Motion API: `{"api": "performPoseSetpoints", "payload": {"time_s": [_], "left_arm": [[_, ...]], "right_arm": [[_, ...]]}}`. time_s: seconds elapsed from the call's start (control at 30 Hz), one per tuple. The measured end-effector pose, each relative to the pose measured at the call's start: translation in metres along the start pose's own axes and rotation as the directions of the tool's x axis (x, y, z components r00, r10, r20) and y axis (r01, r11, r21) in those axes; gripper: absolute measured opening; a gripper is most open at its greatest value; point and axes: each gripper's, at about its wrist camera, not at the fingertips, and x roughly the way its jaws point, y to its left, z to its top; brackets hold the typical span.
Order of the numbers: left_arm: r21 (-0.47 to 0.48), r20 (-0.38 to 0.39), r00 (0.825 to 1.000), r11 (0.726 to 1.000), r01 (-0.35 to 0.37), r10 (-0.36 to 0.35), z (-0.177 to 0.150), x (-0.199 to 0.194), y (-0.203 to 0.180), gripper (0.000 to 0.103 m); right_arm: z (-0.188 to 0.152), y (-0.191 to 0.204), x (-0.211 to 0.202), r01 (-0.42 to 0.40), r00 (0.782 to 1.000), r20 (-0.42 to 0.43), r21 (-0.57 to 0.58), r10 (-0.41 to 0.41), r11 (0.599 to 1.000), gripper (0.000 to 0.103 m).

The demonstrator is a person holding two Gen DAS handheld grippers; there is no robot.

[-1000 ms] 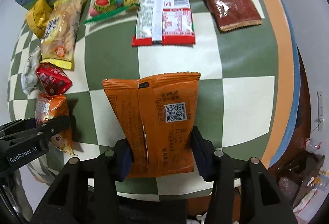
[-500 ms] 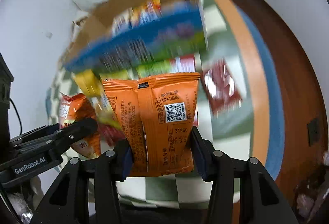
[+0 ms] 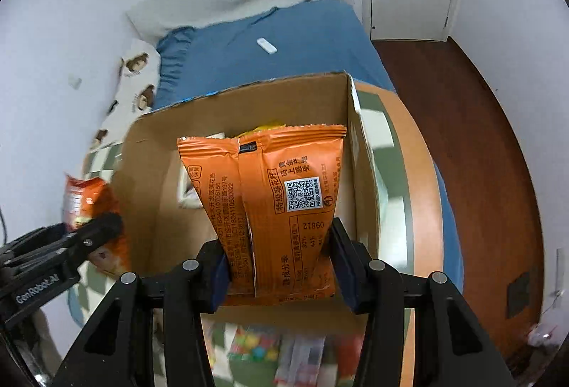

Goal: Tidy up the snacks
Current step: 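Carry both orange packs into the box and open both tools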

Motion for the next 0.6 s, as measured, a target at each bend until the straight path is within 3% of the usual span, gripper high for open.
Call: {"api": "performPoseSetpoints", "payload": {"time_s": [0.27, 0.47, 0.57, 0.6], "left_arm": [[-0.034, -0.144, 0.984, 0.993, -0.113, 0.106, 0.052, 0.084, 0.032, 0.046], [-0.038, -0.224, 0.967, 0.990, -0.136, 0.124, 0.073, 0.127, 0.046, 0.047], [-0.032, -0.239, 0.963, 0.990, -0.134, 0.123, 0.080, 0.139, 0.049, 0.049], [-0.033, -0.236, 0.964, 0.990, -0.134, 0.123, 0.081, 0.140, 0.050, 0.058]], "right_arm": [[0.064, 0.002, 0.086, 0.081, 0.990, -0.110, -0.058, -0.087, 0.995, 0.052], [0.084, -0.001, 0.121, 0.131, 0.979, -0.154, -0.041, -0.135, 0.991, 0.054], [0.089, -0.008, 0.133, 0.149, 0.972, -0.183, -0.009, -0.148, 0.989, 0.073], [0.091, -0.008, 0.137, 0.143, 0.971, -0.191, -0.003, -0.141, 0.990, 0.084]]}}
